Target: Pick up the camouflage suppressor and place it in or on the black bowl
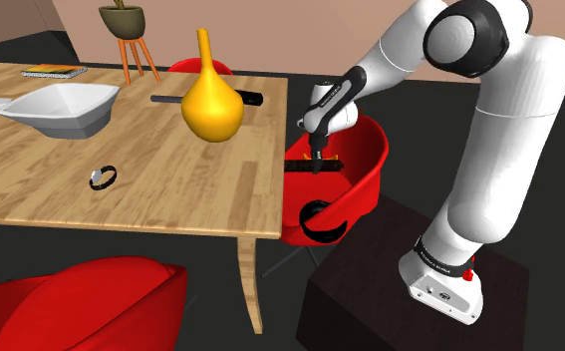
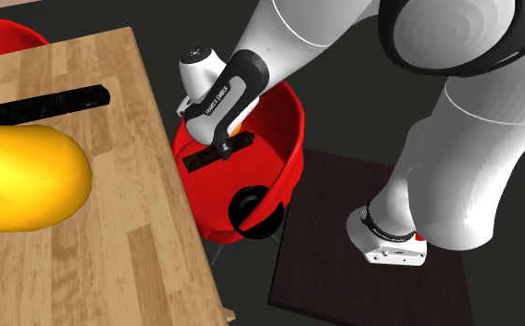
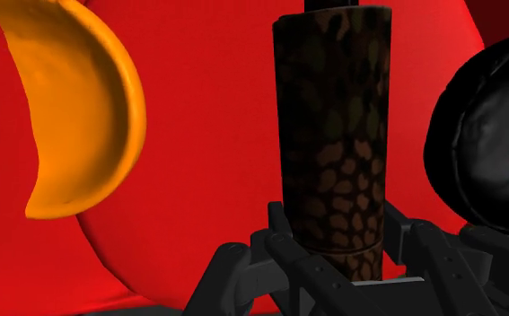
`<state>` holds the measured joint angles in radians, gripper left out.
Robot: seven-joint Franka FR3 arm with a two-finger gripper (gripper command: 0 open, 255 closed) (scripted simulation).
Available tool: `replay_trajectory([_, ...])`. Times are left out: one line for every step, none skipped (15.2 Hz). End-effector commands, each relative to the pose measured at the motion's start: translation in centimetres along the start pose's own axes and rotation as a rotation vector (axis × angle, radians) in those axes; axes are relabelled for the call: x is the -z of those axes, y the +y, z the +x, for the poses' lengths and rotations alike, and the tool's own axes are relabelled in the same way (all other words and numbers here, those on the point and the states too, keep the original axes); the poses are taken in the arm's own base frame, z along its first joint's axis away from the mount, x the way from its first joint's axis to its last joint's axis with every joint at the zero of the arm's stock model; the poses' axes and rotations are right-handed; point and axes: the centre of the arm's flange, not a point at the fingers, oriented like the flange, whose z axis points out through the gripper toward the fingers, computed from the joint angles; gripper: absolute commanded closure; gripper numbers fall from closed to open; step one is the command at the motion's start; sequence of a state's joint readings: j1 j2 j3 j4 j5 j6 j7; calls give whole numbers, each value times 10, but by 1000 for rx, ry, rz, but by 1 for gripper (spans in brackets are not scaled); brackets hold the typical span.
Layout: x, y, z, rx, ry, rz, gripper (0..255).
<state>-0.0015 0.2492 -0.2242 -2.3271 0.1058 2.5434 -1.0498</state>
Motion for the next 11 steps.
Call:
replay_trajectory([12,-1,0,0,0,0,255])
replay_trajectory([14,-1,0,0,0,0,255])
replay_trajectory([13,-14,-1,0,0,0,255])
replay_trajectory([13,-27,-2,0,0,0,255])
replay_trajectory([12,-40,-3,0,0,0,255])
replay_trajectory([12,-53,-5,0,0,0,255])
replay_trajectory([11,-67,-6,0,0,0,255])
replay_trajectory([11,-80,-7,0,0,0,255])
replay_trajectory([10,-93,-8,0,0,0,255])
replay_trajectory([10,-106,-9,0,0,0,255])
replay_trajectory([9,-119,-10,0,0,0,255])
